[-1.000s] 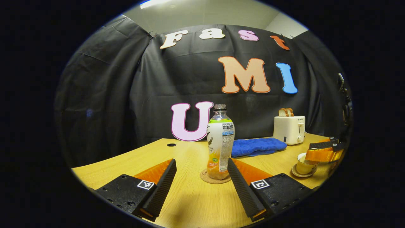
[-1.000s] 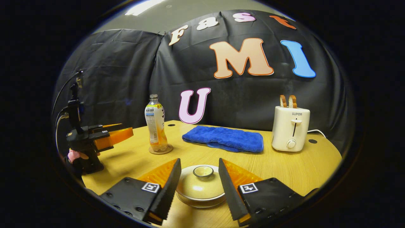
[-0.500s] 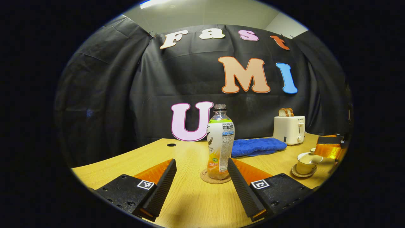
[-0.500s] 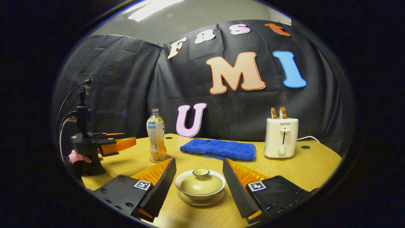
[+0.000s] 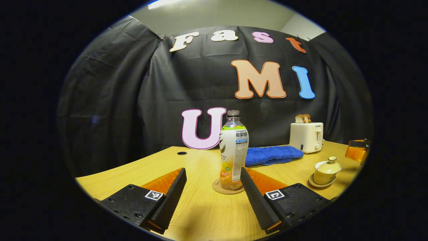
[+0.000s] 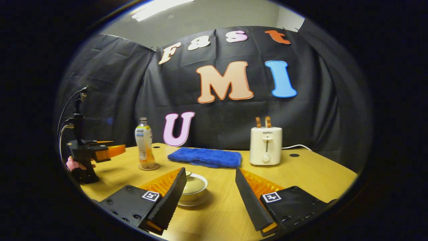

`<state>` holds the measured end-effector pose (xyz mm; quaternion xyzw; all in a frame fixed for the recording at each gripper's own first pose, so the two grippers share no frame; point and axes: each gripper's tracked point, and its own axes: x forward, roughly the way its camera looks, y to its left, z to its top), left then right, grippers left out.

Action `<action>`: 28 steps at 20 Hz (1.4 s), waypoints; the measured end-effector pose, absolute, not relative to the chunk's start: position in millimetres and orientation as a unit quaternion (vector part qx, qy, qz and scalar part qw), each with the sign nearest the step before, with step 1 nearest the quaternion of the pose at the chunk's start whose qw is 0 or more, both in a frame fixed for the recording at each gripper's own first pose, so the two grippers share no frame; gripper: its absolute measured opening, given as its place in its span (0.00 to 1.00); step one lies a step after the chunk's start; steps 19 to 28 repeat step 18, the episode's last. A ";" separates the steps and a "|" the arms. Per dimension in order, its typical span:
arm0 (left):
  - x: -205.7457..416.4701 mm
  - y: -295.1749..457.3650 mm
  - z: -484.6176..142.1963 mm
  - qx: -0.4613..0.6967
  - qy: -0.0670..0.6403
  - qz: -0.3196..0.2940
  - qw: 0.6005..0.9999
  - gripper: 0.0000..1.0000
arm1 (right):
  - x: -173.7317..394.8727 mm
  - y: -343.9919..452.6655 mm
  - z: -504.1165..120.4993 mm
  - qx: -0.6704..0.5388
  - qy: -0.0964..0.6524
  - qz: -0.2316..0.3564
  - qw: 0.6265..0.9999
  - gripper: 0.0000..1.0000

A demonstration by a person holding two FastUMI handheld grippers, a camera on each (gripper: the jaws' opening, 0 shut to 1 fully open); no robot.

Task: Open the teacup lid with one hand, grasp the water bottle and pour water into the teacup with the other hand; after pouring, place the water bottle on the coaster and then close the teacup lid.

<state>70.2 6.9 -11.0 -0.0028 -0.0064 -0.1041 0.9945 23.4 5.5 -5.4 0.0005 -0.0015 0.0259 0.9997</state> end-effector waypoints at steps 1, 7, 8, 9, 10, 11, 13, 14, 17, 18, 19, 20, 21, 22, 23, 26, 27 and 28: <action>70.7 7.8 -11.6 -0.002 -0.006 -0.102 0.995 0.94 | 23.2 -5.5 -4.9 0.000 -0.002 -0.002 1.000 1.00; 71.4 14.2 -11.9 -0.001 -0.007 -0.085 0.996 0.94 | 18.0 -42.0 -3.7 -0.005 -0.006 -0.105 0.994 0.88; 71.2 14.8 -11.5 -0.001 -0.007 -0.083 0.997 0.94 | 17.6 -43.7 -3.0 -0.005 -0.007 -0.111 0.994 0.88; 71.3 15.5 -11.9 -0.001 -0.007 -0.082 0.997 0.94 | 17.0 -44.4 -2.9 -0.005 -0.007 -0.114 0.993 0.89; 71.5 15.1 -12.1 -0.001 -0.007 -0.082 0.997 0.94 | 16.5 -45.1 -2.7 -0.006 -0.007 -0.116 0.993 0.94; 71.6 14.9 -11.9 0.000 -0.007 -0.082 0.997 0.94 | 16.3 -46.0 -2.8 -0.006 -0.007 -0.119 0.993 1.00; 71.0 16.1 -11.6 0.000 -0.007 -0.080 0.997 0.94 | 15.6 -48.9 -2.6 -0.006 -0.008 -0.126 0.992 1.00; 71.3 17.6 -11.3 0.000 -0.007 -0.077 0.997 0.94 | 15.4 -49.9 -2.0 -0.006 -0.008 -0.129 0.992 0.88; 71.6 18.7 -11.6 0.000 -0.007 -0.073 0.997 0.94 | 14.4 -49.9 -2.1 -0.006 -0.008 -0.131 0.991 0.88; 71.7 19.3 -11.3 0.001 -0.007 -0.071 0.997 0.94 | 14.6 -50.0 -2.0 -0.007 -0.008 -0.131 0.991 0.88; 71.7 19.3 -11.3 0.001 -0.007 -0.071 0.997 0.94 | 14.6 -50.0 -2.0 -0.007 -0.008 -0.131 0.991 0.88; 71.7 19.3 -11.3 0.001 -0.007 -0.071 0.997 0.94 | 14.6 -50.0 -2.0 -0.007 -0.008 -0.131 0.991 0.88; 71.7 19.3 -11.3 0.001 -0.007 -0.071 0.997 0.94 | 14.6 -50.0 -2.0 -0.007 -0.008 -0.131 0.991 0.88; 71.7 19.3 -11.3 0.001 -0.007 -0.071 0.997 0.94 | 14.6 -50.0 -2.0 -0.007 -0.008 -0.131 0.991 0.88; 71.7 19.3 -11.3 0.001 -0.007 -0.071 0.997 0.94 | 14.6 -50.0 -2.0 -0.007 -0.008 -0.131 0.991 0.88; 71.7 19.3 -11.3 0.001 -0.007 -0.071 0.997 0.94 | 14.6 -50.0 -2.0 -0.007 -0.008 -0.131 0.991 0.88; 71.7 19.3 -11.3 0.001 -0.007 -0.071 0.997 0.94 | 14.6 -50.0 -2.0 -0.007 -0.008 -0.131 0.991 0.88; 71.7 19.3 -11.3 0.001 -0.007 -0.071 0.997 0.94 | 14.6 -50.0 -2.0 -0.007 -0.008 -0.131 0.991 0.88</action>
